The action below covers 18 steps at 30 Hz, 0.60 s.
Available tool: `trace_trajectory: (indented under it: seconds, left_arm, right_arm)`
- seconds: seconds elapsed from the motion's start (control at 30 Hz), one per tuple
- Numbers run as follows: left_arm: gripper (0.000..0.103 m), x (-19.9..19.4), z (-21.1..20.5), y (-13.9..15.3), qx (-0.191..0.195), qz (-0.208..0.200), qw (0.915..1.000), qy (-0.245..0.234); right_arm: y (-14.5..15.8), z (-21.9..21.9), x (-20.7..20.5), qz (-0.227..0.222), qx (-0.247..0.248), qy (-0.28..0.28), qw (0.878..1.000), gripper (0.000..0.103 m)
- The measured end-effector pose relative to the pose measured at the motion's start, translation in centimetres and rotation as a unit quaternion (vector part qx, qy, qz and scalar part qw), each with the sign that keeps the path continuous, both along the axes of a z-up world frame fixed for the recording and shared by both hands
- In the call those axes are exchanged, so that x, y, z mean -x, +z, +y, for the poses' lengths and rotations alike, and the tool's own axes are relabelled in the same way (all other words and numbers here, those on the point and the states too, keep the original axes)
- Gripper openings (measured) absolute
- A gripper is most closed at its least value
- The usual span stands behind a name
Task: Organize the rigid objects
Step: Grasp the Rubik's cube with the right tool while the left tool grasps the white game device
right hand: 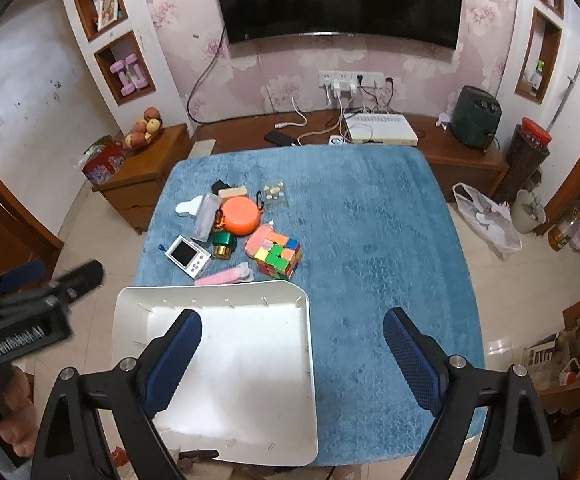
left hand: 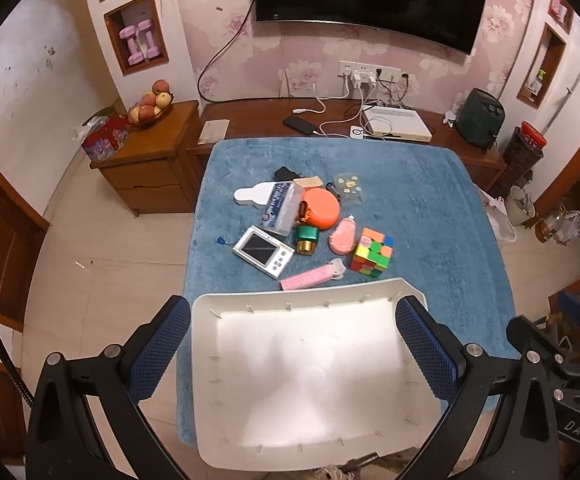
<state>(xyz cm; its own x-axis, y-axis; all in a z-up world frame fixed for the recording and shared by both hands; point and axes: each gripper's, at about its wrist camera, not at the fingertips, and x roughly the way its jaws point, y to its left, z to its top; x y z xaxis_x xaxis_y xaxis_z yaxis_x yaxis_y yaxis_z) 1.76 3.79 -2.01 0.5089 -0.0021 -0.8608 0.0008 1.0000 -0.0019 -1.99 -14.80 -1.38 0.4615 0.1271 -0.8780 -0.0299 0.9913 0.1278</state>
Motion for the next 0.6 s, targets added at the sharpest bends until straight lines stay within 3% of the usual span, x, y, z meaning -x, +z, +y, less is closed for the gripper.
trace_trajectory:
  seconds: [0.37, 0.6]
  left_arm:
    - [0.102, -5.3, 5.4, -2.7, -0.032, 0.002, 0.9987, 0.039]
    - [0.102, -10.2, 7.9, -7.5, -0.014, 0.080, 0.9955, 0.050]
  right_arm:
    - [-3.6, 1.6, -4.9, 0.027, 0.015, 0.038, 0.999, 0.093]
    - [-8.3, 2.3, -10.3, 0.092, -0.027, 0.025, 0.995, 0.093]
